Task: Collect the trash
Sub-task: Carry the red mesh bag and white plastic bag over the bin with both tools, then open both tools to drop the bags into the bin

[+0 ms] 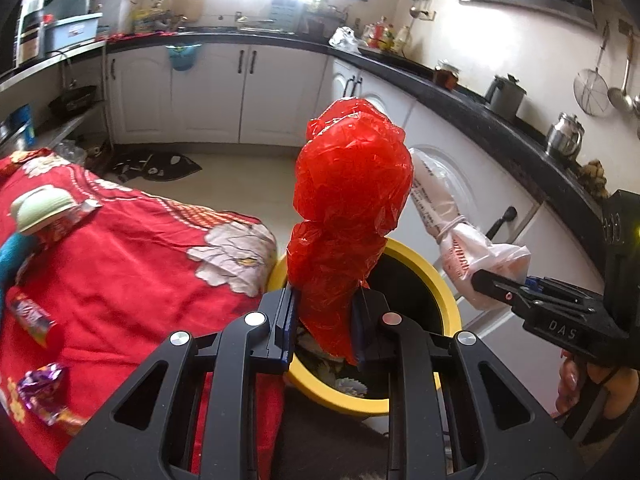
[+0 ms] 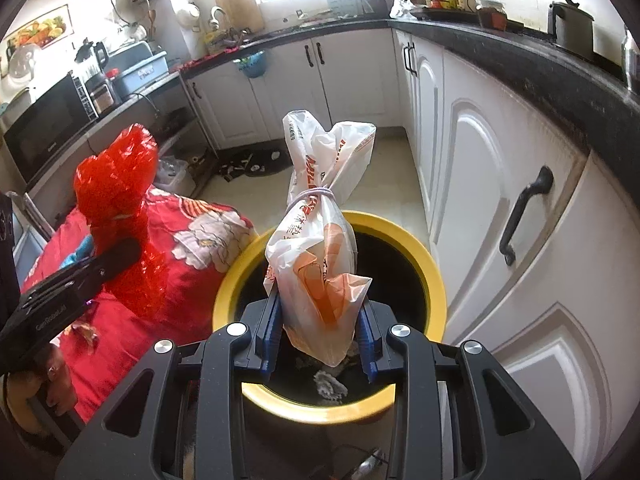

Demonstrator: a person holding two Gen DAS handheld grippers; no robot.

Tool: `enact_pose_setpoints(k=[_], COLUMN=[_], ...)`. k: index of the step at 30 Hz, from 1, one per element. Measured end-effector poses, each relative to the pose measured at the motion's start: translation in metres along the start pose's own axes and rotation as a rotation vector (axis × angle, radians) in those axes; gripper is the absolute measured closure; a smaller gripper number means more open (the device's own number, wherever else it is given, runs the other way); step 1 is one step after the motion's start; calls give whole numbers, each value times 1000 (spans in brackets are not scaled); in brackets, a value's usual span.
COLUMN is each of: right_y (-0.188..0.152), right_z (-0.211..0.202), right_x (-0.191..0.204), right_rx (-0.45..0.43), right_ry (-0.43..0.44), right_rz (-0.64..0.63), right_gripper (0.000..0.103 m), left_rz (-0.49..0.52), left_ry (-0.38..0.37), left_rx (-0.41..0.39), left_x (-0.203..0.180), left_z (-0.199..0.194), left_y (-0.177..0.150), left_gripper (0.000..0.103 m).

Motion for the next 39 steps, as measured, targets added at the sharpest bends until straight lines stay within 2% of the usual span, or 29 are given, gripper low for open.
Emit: enact_pose_setpoints(k=[13, 24, 26, 31, 39], right_y=[-24, -31, -29, -29, -27], right_z=[27, 35, 36, 37, 36], right_x=[-24, -31, -33, -36, -35], right_rx=[104, 132, 133, 131, 114], right_ry=[-18, -25, -28, -40, -41], right_rz=[87, 120, 128, 155, 171], right_gripper=[71, 69, 68, 62, 52], left_rz=[26, 19, 19, 9, -8], left_ry=[-26, -39, -36, -33, -24], left_rx=[87, 143, 148, 163, 152], left_x=[-16, -20, -21, -19, -12], left_z=[34, 54, 56, 59, 54], left_y=[-13, -22, -22, -24, -22], left_gripper=[87, 87, 84, 64, 42])
Point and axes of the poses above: each gripper's, at about its wrist camera, not at the fingertips, and z roughly the way its jaws point, x to its left, y to its top, the point moved 2 cm from there along z, roughly the way its jaws point, and after that the axes turned 14 degrees about y, right-handed, at the moved point
